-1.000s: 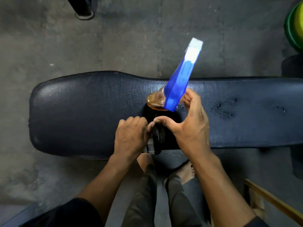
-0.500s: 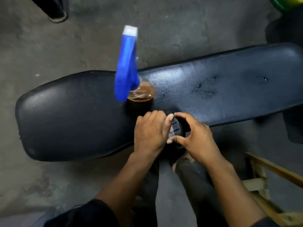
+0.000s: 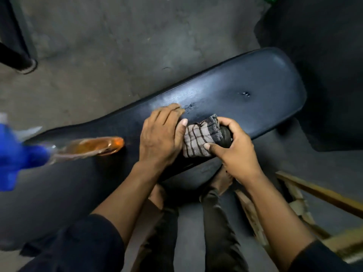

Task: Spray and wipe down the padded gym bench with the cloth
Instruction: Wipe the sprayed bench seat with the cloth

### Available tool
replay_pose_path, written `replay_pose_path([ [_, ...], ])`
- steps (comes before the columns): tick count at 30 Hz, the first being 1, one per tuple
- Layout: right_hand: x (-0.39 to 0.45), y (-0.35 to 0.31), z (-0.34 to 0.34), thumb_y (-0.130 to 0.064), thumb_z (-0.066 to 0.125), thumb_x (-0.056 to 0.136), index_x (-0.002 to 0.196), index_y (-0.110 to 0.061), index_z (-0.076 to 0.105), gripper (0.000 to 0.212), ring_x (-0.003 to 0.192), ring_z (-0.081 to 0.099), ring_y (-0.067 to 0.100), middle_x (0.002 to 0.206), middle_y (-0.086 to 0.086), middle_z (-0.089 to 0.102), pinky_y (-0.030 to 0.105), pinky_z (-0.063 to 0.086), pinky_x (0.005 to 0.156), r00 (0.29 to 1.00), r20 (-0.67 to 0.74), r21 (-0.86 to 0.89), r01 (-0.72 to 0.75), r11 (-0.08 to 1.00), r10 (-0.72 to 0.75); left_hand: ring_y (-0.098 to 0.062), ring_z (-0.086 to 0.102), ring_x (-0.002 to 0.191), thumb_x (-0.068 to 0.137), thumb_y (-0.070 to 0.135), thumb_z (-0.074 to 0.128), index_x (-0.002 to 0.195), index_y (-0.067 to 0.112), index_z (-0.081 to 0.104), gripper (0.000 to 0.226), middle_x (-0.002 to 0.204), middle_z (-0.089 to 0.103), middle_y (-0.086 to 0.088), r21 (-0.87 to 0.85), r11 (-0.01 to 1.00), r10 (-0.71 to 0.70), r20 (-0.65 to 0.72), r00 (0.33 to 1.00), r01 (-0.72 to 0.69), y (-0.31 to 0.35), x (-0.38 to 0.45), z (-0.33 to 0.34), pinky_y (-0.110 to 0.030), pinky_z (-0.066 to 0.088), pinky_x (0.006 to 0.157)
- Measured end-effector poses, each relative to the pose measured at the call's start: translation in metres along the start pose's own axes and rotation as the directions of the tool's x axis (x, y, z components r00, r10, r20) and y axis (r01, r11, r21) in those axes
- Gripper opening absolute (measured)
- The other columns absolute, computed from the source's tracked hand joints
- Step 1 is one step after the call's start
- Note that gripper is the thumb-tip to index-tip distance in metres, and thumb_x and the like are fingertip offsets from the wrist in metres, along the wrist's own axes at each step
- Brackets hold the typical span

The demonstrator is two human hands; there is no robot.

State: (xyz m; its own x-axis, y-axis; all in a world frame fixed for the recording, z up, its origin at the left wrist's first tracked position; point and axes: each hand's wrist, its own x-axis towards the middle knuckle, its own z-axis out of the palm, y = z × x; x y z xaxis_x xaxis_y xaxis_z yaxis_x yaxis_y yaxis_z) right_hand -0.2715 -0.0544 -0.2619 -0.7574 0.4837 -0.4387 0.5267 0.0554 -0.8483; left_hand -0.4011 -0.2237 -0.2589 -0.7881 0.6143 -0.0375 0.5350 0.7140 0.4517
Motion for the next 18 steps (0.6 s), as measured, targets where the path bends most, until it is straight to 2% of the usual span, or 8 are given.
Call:
replay_pose_path([
  [4,0.027,0.007,-0.04,0.008,0.085,0.076,0.14,-0.029,0.061,0.078,0.122,0.066,0.002,0.133,-0.016,0.07,0.021,0.048,0.111,0.995,-0.101,0.021,0.017,1.0,-0.014,-0.029,0.051,0.147,0.112,0.039,0.05,0.147,0.015,0.063,0.045,0.164,0.052,-0.002,0.067,0.996,0.049,0.085,0.995,-0.055,0.018,0.03,0.024,-0.045,0.04,0.122],
  [8,0.062,0.016,-0.072,0.004,0.083,0.079,0.149,-0.041,0.051,0.089,0.128,0.061,0.001,0.14,-0.019,0.064,0.026,0.045,0.118,0.985,-0.173,-0.026,-0.007,1.0,0.003,-0.027,0.036,0.161,0.113,0.046,0.046,0.158,0.019,0.053,0.053,0.174,0.038,-0.001,0.115,0.979,0.145,0.188,0.971,-0.169,0.041,0.063,0.049,-0.051,0.034,0.128],
  [10,0.078,0.018,-0.088,-0.001,0.084,0.081,0.154,-0.043,0.046,0.092,0.135,0.058,0.007,0.145,-0.014,0.061,0.021,0.04,0.12,0.975,-0.222,-0.14,-0.008,0.99,-0.024,-0.025,0.028,0.165,0.113,0.048,0.042,0.162,0.022,0.047,0.056,0.177,0.031,0.001,0.135,0.968,0.178,0.217,0.96,-0.21,0.054,0.081,0.063,-0.051,0.029,0.131],
  [12,0.089,0.02,-0.101,0.001,0.082,0.082,0.156,-0.031,0.05,0.087,0.139,0.055,0.012,0.149,-0.003,0.058,0.013,0.034,0.119,0.945,-0.291,-0.306,0.056,0.95,-0.149,-0.024,0.023,0.167,0.113,0.048,0.039,0.165,0.024,0.041,0.057,0.18,0.025,0.002,0.162,0.962,0.184,0.221,0.958,-0.222,0.064,0.097,0.075,-0.05,0.024,0.134],
  [13,0.092,0.021,-0.107,0.005,0.078,0.083,0.155,-0.024,0.054,0.081,0.139,0.054,0.018,0.15,0.003,0.056,0.016,0.035,0.12,0.921,-0.318,-0.378,0.094,0.921,-0.224,-0.024,0.021,0.167,0.113,0.047,0.038,0.165,0.024,0.04,0.057,0.18,0.023,0.002,0.172,0.962,0.177,0.212,0.961,-0.215,0.068,0.105,0.08,-0.05,0.023,0.134],
  [15,0.094,0.022,-0.118,0.008,0.069,0.084,0.149,-0.016,0.062,0.069,0.135,0.052,0.031,0.156,0.011,0.053,0.032,0.042,0.117,0.875,-0.34,-0.537,0.12,0.835,-0.344,-0.023,0.019,0.167,0.113,0.041,0.04,0.166,0.023,0.038,0.056,0.181,0.021,0.002,0.187,0.967,0.139,0.189,0.972,-0.175,0.071,0.119,0.088,-0.051,0.021,0.135],
  [18,0.088,0.026,-0.117,-0.005,0.066,0.09,0.14,-0.013,0.067,0.05,0.135,0.049,0.039,0.162,0.015,0.048,0.051,0.048,0.112,0.865,-0.239,-0.709,0.155,0.688,-0.441,-0.023,0.018,0.168,0.114,0.038,0.041,0.168,0.023,0.035,0.056,0.181,0.02,0.002,0.225,0.967,0.083,0.172,0.982,-0.121,0.068,0.13,0.095,-0.052,0.02,0.135],
])
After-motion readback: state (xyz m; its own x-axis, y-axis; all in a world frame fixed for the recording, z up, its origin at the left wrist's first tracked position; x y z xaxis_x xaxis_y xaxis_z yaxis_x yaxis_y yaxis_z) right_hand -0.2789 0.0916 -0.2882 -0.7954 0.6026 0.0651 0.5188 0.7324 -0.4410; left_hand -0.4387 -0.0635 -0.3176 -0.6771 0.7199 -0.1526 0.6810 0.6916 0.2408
